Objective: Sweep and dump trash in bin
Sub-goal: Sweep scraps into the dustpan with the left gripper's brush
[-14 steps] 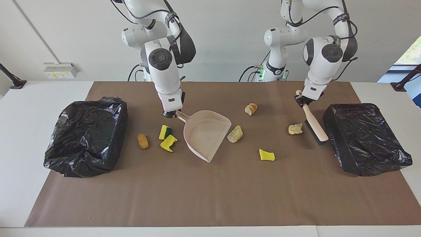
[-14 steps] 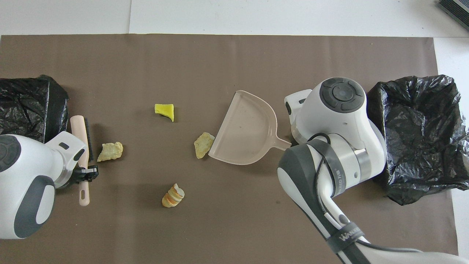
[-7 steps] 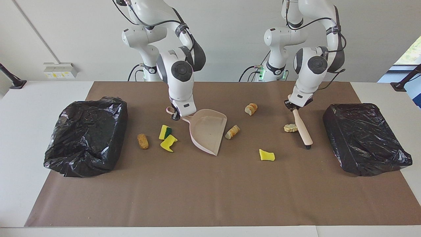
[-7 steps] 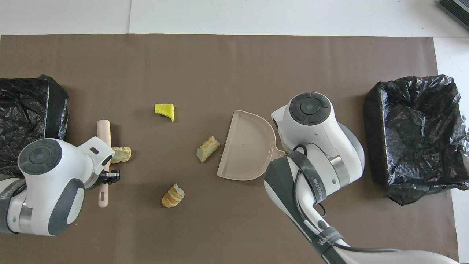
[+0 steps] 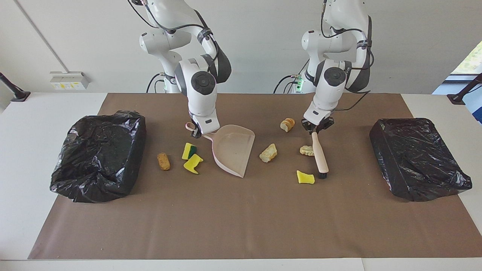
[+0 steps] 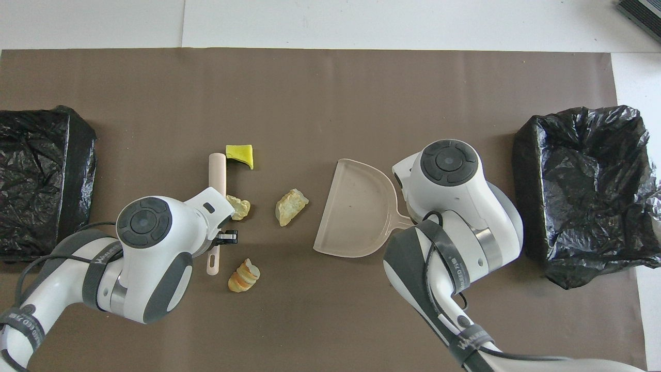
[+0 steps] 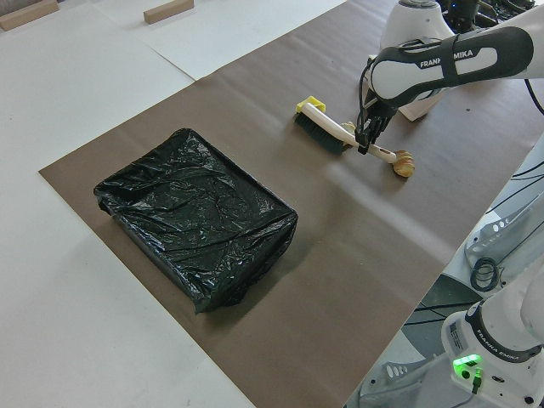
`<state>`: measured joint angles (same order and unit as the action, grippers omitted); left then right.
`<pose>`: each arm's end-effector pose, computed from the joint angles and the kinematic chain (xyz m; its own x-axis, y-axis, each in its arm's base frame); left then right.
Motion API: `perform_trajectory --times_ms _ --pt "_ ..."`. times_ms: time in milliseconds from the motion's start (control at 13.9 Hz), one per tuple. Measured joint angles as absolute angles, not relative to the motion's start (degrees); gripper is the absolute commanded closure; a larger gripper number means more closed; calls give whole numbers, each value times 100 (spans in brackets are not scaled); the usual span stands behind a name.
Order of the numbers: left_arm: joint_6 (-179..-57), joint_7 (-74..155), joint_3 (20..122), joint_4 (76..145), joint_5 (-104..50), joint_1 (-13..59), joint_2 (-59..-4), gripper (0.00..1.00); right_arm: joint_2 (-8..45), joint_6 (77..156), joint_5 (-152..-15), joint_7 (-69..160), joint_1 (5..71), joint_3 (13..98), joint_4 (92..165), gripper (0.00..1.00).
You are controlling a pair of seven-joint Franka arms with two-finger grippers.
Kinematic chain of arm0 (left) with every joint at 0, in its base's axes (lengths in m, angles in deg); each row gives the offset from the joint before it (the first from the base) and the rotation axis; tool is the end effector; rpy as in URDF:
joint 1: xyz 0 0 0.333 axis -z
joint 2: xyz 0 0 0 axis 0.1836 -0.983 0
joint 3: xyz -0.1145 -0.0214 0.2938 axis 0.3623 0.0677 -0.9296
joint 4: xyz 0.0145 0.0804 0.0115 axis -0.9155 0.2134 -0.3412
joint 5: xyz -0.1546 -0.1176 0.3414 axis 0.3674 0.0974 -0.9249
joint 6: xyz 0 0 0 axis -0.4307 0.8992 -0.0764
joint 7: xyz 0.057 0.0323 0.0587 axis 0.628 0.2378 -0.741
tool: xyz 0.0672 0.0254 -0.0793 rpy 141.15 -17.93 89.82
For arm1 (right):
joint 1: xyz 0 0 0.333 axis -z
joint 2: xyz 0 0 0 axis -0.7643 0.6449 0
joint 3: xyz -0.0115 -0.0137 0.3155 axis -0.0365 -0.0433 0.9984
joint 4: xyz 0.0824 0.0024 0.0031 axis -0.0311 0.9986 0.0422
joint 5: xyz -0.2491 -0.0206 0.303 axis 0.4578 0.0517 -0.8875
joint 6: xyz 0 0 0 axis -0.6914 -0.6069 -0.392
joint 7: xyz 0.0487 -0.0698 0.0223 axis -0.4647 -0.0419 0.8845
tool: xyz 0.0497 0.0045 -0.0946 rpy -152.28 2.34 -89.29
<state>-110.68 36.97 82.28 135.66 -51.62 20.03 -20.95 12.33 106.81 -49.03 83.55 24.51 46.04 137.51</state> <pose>0.4553 -0.2024 0.3361 0.9963 -0.0747 -0.0430 -0.0752 -0.9971 -0.0097 0.5181 0.2175 0.3774 0.3109 0.9258 -0.2152 0.9311 -0.3422 -0.1267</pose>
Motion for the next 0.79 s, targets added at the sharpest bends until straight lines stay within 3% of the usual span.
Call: perform_trajectory --times_ms 360,793 --pt "-11078 3480 8246 12698 -4732 2855 -2643 100 1184 10805 -4927 7531 2052 4648 13838 100" --pt "-11073 3463 8284 12500 -4618 3636 -2790 100 1194 10846 -4935 7365 1945 4658 13872 100"
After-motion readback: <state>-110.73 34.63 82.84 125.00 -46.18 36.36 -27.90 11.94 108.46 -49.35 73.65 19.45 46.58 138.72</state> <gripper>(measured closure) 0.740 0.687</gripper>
